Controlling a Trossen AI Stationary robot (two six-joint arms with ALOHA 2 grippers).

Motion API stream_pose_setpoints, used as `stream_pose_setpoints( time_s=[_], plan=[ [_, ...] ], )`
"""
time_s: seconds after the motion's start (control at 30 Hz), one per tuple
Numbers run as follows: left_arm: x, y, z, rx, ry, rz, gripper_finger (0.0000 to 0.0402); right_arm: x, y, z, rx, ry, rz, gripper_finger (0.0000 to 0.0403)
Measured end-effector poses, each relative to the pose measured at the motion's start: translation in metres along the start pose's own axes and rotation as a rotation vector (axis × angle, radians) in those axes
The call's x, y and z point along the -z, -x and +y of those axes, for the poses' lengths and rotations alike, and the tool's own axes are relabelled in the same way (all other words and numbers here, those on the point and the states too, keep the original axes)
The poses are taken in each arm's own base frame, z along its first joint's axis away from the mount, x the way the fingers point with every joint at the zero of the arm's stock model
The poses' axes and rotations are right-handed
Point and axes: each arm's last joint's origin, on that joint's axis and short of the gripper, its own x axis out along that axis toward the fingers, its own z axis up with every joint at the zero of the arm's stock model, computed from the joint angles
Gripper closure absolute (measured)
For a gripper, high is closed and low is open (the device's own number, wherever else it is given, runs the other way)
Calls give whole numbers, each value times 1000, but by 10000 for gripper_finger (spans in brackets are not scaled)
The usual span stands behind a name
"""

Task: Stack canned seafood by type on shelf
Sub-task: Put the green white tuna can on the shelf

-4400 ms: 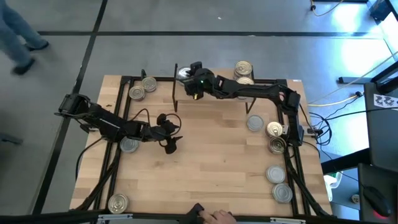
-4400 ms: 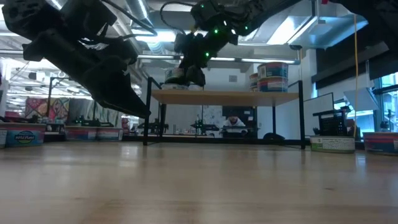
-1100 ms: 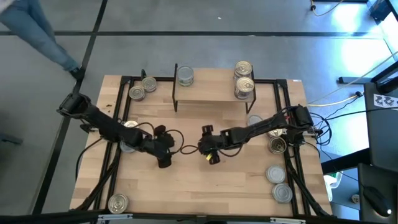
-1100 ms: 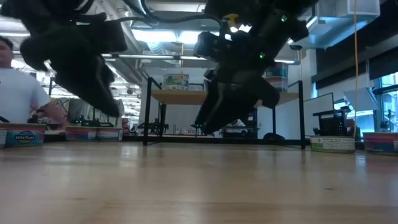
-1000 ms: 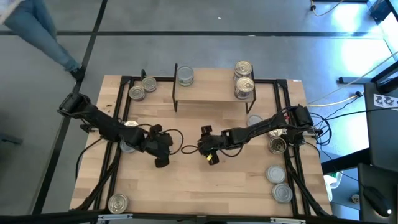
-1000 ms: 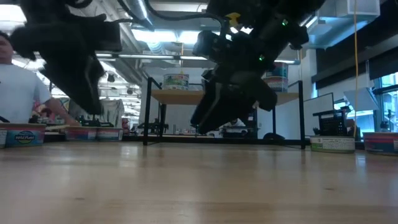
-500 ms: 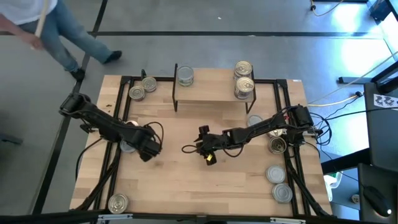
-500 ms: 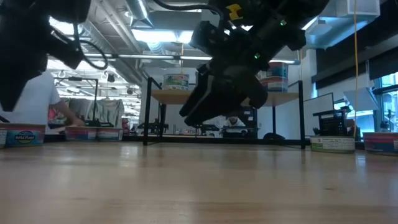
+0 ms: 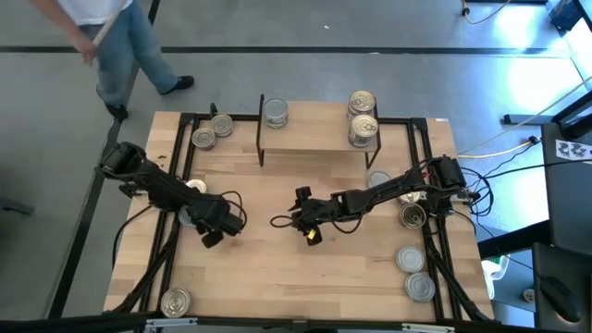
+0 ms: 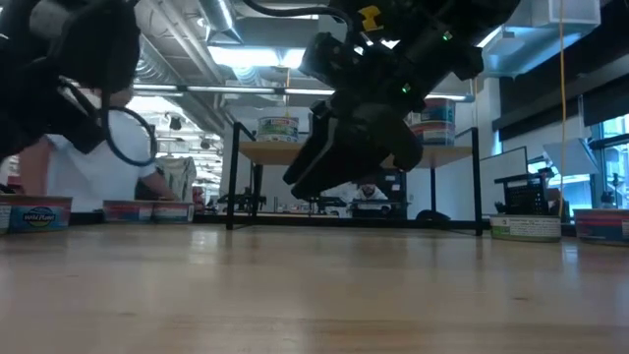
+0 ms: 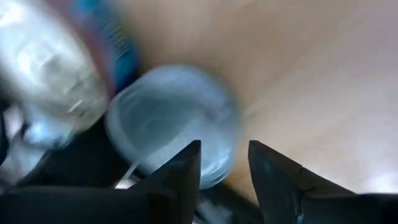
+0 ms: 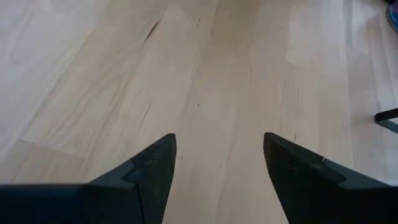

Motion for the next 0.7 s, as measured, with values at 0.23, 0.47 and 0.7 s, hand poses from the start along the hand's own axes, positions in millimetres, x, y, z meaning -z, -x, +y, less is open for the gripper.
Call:
stream_pose_setpoints(
  time_s=[0.23,0.47,0.7],
  plan=[
    [-15,3,-23,212,-180,-177,289,6,0,2,-15,11,63,162],
    [-22,16,-34,315,-261,-287,299,14,1,3,-16,22,152,162],
    [-12,49,-20,211,-232,-309,313,12,1,2,-9,15,134,162]
  ],
)
